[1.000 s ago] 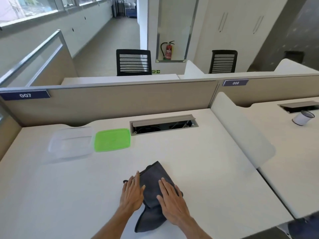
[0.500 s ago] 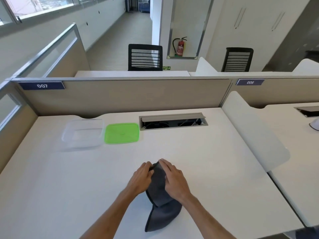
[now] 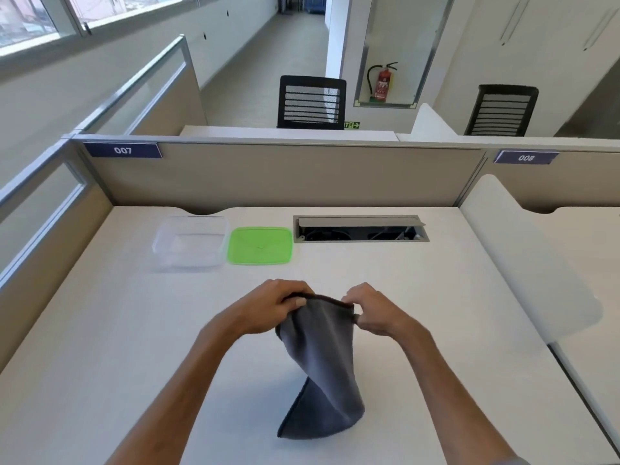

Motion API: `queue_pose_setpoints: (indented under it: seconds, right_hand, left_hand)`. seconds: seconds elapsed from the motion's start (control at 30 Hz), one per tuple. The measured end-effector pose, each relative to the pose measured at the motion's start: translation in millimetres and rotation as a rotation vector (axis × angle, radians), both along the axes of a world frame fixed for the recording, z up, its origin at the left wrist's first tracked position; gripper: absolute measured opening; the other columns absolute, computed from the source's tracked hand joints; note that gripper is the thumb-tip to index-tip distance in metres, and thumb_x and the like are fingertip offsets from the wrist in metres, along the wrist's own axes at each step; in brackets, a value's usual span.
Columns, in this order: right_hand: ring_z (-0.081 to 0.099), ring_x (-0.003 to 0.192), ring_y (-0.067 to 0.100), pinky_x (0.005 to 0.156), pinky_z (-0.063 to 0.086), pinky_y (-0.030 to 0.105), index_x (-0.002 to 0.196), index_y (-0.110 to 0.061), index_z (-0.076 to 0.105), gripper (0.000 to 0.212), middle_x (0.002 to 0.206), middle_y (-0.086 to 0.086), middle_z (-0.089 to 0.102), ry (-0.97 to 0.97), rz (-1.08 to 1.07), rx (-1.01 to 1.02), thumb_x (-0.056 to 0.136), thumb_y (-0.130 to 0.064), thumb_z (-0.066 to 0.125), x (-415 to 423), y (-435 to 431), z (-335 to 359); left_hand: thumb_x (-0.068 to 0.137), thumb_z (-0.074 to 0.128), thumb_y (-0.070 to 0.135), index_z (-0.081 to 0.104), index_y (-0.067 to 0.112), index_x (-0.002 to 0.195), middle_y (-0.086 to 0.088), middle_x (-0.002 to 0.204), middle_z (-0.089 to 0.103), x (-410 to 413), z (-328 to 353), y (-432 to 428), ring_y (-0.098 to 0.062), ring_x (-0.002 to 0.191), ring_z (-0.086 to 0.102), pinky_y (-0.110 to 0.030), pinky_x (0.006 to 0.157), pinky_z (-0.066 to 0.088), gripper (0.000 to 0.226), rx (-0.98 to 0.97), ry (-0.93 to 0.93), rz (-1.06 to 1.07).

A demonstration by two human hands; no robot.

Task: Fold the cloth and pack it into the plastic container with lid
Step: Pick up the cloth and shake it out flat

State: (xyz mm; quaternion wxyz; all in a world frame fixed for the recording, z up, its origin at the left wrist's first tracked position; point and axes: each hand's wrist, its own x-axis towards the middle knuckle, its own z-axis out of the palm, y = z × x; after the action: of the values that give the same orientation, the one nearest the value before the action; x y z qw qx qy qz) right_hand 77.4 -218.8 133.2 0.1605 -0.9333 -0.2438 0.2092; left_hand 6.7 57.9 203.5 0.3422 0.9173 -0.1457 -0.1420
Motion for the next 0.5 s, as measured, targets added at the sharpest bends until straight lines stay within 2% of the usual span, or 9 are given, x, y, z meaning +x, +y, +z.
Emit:
queue_pose_setpoints:
  seconds: [0.1,0.2,0.27,0.37,0.43,0.5]
  right_hand:
    - [0.056,0.121,0.021,0.105,0.048,0.046,0.104,-0.019,0.079,0.013,0.111,0.000,0.073,-0.014,-0.044,-0.007,0.093,-0.015,0.072,-5.3,-23.4,3.5]
    - [0.065,0.107,0.018,0.101,0.053,0.044,0.094,-0.024,0.078,0.003,0.100,-0.010,0.076,0.055,-0.150,0.096,0.095,-0.027,0.077,-12.0,-46.5,9.5]
    - [0.068,0.099,0.015,0.095,0.055,0.041,0.088,-0.029,0.074,0.010,0.095,-0.011,0.076,0.089,-0.196,0.164,0.096,-0.024,0.076,-17.4,-58.0,17.2]
    - [0.069,0.093,0.018,0.092,0.055,0.042,0.091,-0.029,0.067,0.016,0.093,-0.006,0.076,0.082,-0.235,0.220,0.098,-0.017,0.073,-28.0,-69.7,32.7]
    - [0.067,0.088,0.015,0.087,0.056,0.041,0.092,-0.032,0.064,0.019,0.091,-0.008,0.074,0.055,-0.266,0.257,0.099,-0.016,0.072,-34.3,-77.7,42.7]
    - [0.066,0.085,0.012,0.081,0.053,0.033,0.094,-0.032,0.067,0.018,0.091,-0.010,0.075,0.028,-0.280,0.303,0.101,-0.016,0.071,-39.2,-85.3,54.5]
  left_hand:
    - [0.111,0.058,0.012,0.078,0.025,0.121,0.013,0.109,0.079,-6.1,23.0,21.5,-0.008,0.104,0.071,-0.032,0.098,0.057,0.026,-0.047,-0.040,0.017]
    - [0.110,0.060,0.012,0.080,0.027,0.117,0.014,0.105,0.080,-6.6,39.2,46.3,-0.006,0.098,0.073,-0.026,0.087,0.060,0.025,-0.048,-0.042,0.037]
    - [0.110,0.063,0.014,0.081,0.029,0.117,0.016,0.104,0.081,-7.9,45.1,62.5,-0.003,0.097,0.073,-0.019,0.084,0.059,0.025,-0.037,-0.045,0.058]
    - [0.110,0.066,0.021,0.083,0.036,0.118,0.023,0.104,0.082,-13.5,49.9,81.0,0.002,0.096,0.073,-0.014,0.081,0.057,0.024,-0.010,-0.018,0.083]
    - [0.109,0.067,0.026,0.082,0.042,0.118,0.032,0.106,0.080,-19.8,51.1,90.8,0.008,0.101,0.071,-0.013,0.085,0.054,0.023,0.034,-0.034,0.085]
    - [0.108,0.070,0.032,0.081,0.047,0.117,0.038,0.108,0.078,-26.8,53.0,101.0,0.011,0.107,0.069,-0.012,0.090,0.051,0.021,0.076,-0.090,0.095]
